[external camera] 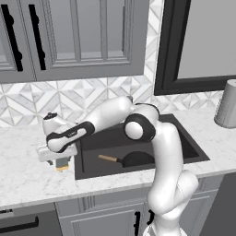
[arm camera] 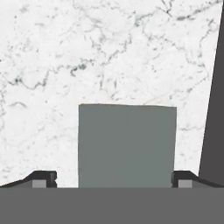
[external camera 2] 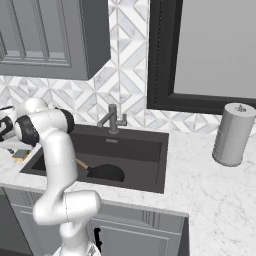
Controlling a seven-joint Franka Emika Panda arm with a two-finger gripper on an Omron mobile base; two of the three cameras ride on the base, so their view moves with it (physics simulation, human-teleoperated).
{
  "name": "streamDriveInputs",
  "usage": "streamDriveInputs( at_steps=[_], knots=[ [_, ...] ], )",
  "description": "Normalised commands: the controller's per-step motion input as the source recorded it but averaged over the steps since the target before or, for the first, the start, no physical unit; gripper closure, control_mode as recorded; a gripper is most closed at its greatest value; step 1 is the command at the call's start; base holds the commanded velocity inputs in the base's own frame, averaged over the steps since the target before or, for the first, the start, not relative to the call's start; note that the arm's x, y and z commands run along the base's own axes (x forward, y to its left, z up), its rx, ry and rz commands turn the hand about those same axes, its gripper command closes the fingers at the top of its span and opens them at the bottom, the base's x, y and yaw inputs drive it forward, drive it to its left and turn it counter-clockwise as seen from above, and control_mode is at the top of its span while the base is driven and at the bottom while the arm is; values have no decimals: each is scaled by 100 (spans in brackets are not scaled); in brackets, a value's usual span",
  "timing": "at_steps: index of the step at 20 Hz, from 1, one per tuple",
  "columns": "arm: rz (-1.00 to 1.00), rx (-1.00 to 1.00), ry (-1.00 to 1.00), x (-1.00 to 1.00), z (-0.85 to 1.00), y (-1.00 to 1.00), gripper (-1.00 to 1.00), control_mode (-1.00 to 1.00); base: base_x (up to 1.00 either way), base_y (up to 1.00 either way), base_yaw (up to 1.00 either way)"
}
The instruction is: Pick the pan and sponge and place them into the sink. Then turn on the water.
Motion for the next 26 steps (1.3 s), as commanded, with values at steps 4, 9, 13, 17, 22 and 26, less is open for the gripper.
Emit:
streamDriveInputs(
  at_steps=[4, 9, 13, 17, 22, 26],
  knots=[
    [0, 0, 4, -1, -42, -24, -100, -100, 0, 0, 0],
    [1, 0, 5, -11, -62, -24, -100, -100, 0, 0, 0],
    [0, 0, 1, -20, -70, -13, 100, -100, 0, 0, 0],
    [0, 0, 9, 0, -40, 0, 100, -100, 0, 0, 0],
    [0, 0, 2, -3, -4, -7, 100, -100, 0, 0, 0],
    [0, -7, -3, -22, 12, -68, 100, -100, 0, 0, 0]
  ],
)
